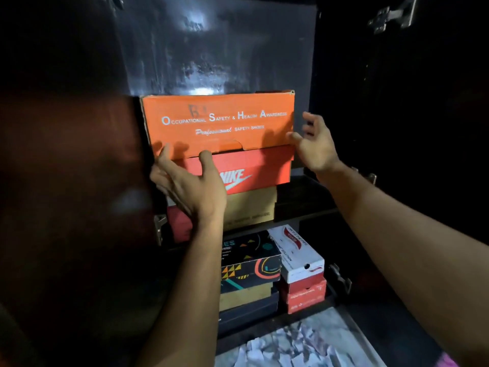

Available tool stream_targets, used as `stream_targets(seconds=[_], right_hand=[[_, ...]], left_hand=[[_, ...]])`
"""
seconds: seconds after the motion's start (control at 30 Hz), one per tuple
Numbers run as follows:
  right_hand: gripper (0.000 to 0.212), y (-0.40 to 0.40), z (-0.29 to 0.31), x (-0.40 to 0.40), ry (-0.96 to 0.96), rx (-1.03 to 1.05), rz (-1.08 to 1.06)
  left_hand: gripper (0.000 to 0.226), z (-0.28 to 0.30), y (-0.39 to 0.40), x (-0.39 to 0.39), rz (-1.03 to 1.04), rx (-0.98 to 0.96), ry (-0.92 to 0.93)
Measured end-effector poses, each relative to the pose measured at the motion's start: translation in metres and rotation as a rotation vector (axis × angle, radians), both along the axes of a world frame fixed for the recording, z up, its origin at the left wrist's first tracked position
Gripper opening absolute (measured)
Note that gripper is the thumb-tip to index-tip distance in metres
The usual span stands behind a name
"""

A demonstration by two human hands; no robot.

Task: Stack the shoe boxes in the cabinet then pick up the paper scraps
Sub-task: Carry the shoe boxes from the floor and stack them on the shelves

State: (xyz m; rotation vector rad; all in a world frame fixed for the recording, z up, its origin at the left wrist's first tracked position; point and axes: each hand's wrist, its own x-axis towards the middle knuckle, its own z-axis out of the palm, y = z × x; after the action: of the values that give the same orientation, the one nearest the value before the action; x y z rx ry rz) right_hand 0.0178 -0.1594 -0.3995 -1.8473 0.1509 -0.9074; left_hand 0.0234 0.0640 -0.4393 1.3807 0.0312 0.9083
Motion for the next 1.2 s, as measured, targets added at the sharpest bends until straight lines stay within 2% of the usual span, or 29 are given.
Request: stream_targets(seconds=[0.07,0.13,0.23,0.33,0.4,0.5,0.67,0.77,0.9,1.07,1.13,1.2], right_hand=[[0.064,-0.004,-0.021,-0.023,-0.008,-0.04,-0.007],[0.051,-0.009,-0.046,-0.053,-0.003,-0.059,-0.02],[0.037,-0.017,-0.095,-0.108,0.034,-0.062,-0.036],[0.035,-0.038,-0.153,-0.165,0.15,-0.034,-0.047],[0.034,-0.057,-0.192,-0.21,0.226,0.011,-0.066],[0.026,-0.082,-0.249,-0.29,0.3,0.127,-0.155],[0.015,-0.109,-0.341,-0.442,0.361,0.343,-0.515],[0.012,-0.114,-0.383,-0.542,0.347,0.454,-0.779],[0.02,-0.108,-0.405,-0.66,0.255,0.572,-1.183],[0.01,-0.113,-0.387,-0.776,0.039,0.554,-1.826],[0.029,-0.124,-0.38,-0.817,-0.018,0.603,-1.998],[0.051,-0.136,-0.377,-0.851,-0.022,0.688,-2.094]], left_hand=[[0.052,-0.017,-0.015,-0.013,-0.068,0.064,-0.108],[0.043,-0.043,-0.038,-0.026,-0.223,0.104,-0.103],[0.031,-0.086,-0.08,-0.041,-0.444,0.181,0.018],[0.03,-0.136,-0.124,-0.071,-0.648,0.224,0.141],[0.031,-0.17,-0.153,-0.099,-0.764,0.282,0.223],[0.018,-0.23,-0.193,-0.153,-0.976,0.389,0.344],[0.014,-0.33,-0.255,-0.254,-1.274,0.658,0.51],[0.01,-0.363,-0.288,-0.339,-1.47,0.788,0.545],[0.02,-0.373,-0.323,-0.455,-1.755,0.902,0.563],[0.01,-0.354,-0.374,-0.575,-2.026,0.968,0.547],[0.006,-0.344,-0.397,-0.619,-2.124,0.986,0.52],[0.023,-0.34,-0.42,-0.661,-2.196,1.022,0.526]])
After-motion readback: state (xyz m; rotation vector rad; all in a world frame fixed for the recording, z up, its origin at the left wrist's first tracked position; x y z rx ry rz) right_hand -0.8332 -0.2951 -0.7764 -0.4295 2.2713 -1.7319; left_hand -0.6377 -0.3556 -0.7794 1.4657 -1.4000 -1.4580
